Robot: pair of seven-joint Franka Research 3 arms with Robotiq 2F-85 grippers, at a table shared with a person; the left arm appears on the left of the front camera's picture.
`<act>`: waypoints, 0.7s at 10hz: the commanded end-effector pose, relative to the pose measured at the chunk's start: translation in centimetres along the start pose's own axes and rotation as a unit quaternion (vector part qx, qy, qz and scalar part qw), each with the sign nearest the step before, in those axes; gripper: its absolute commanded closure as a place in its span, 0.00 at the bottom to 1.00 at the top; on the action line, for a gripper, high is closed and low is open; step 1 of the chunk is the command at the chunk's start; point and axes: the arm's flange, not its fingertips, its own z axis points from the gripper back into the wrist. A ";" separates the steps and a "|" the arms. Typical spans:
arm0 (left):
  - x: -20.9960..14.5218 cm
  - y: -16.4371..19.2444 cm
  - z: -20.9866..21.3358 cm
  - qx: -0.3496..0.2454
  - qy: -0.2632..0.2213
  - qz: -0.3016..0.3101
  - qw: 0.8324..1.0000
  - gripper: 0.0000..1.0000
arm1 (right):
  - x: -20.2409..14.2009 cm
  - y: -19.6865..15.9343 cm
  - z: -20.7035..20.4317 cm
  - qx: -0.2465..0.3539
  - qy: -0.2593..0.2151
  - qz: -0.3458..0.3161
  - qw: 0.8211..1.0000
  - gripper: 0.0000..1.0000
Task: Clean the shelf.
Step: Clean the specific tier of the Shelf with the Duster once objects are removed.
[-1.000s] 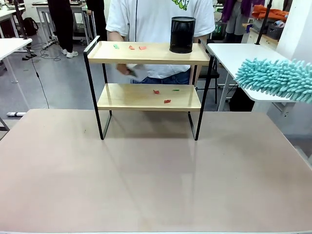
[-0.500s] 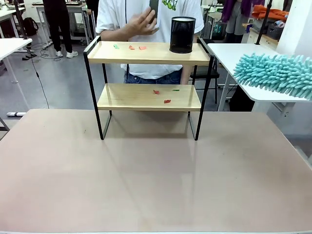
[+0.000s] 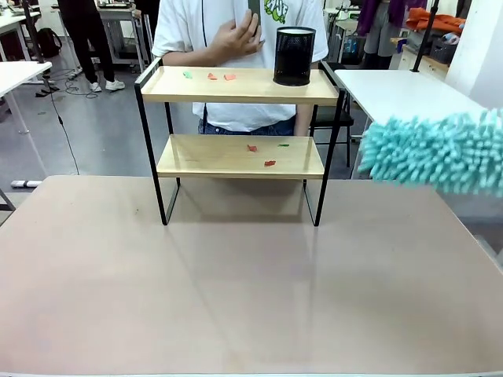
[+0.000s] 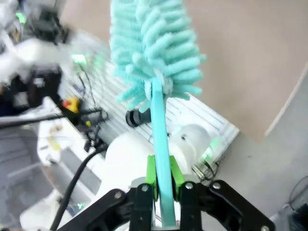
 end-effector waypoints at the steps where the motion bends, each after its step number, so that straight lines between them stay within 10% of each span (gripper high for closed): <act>1: 0.0 0.0 -0.1 -0.009 -0.003 -0.013 1.000 0.00 | 2.5 2.4 -2.6 -0.056 0.021 0.051 0.997 1.00; 7: 0.0 0.0 -0.1 -0.009 -0.003 -0.013 1.000 0.00 | 13.2 6.0 -12.3 -0.101 -0.064 0.022 0.993 1.00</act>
